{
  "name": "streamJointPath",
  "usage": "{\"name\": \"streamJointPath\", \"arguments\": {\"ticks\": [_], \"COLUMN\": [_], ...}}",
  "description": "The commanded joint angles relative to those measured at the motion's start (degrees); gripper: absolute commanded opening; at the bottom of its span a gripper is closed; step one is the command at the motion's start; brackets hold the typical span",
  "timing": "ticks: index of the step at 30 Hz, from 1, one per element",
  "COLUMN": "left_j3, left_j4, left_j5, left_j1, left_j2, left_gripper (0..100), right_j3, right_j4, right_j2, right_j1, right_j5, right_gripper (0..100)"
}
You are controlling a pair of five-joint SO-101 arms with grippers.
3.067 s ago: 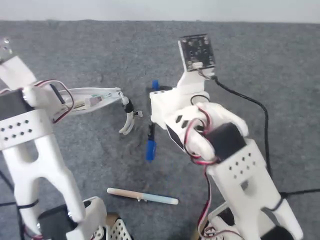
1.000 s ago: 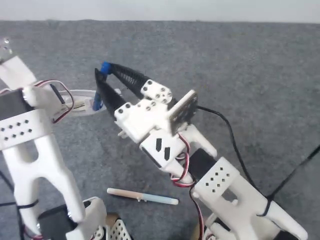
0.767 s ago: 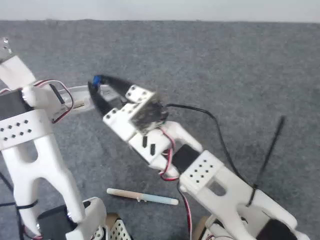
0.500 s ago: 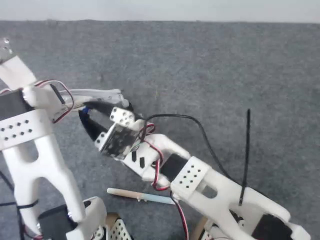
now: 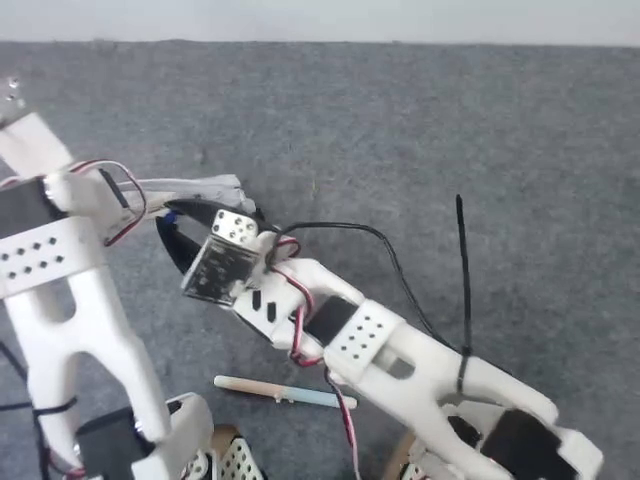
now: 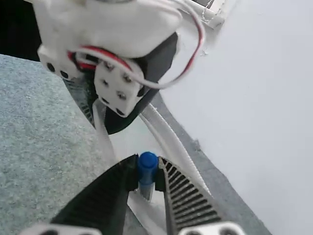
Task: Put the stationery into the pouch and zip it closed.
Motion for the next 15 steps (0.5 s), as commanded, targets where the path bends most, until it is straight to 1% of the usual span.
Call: {"name": "streamJointPath", "arguments": {"ticks": [1, 6, 8, 10, 12, 15], "left_j3": [0.0, 0.8, 1.0, 1.0, 1.0, 1.0], "left_j4": [-1.8, -2.4, -2.7, -2.8, -2.8, -2.8], "left_j5": [0.7, 0.7, 0.7, 0.7, 0.7, 0.7], "left_j1": [0.1, 0.2, 0.2, 0.2, 0.2, 0.2], "left_j2": [-0.4, -0.4, -0.4, -0.4, -0.4, -0.4], "left_gripper": [1, 1, 1, 1, 1, 1], "right_j3": [-2.4, -4.6, -4.6, -4.5, -4.7, -6.2], "right_j4": [0.5, 0.5, 0.5, 1.1, 5.0, 12.8], "right_j2": [7.8, 11.3, 11.2, 10.4, 8.8, 4.5], "right_j1": [3.2, 4.4, 4.4, 4.5, 4.6, 4.6], "right_j5": [0.8, 0.8, 0.7, -2.0, -6.0, -10.2], "right_gripper": [0.6, 1.0, 5.2, 11.8, 16.9, 19.6]}}
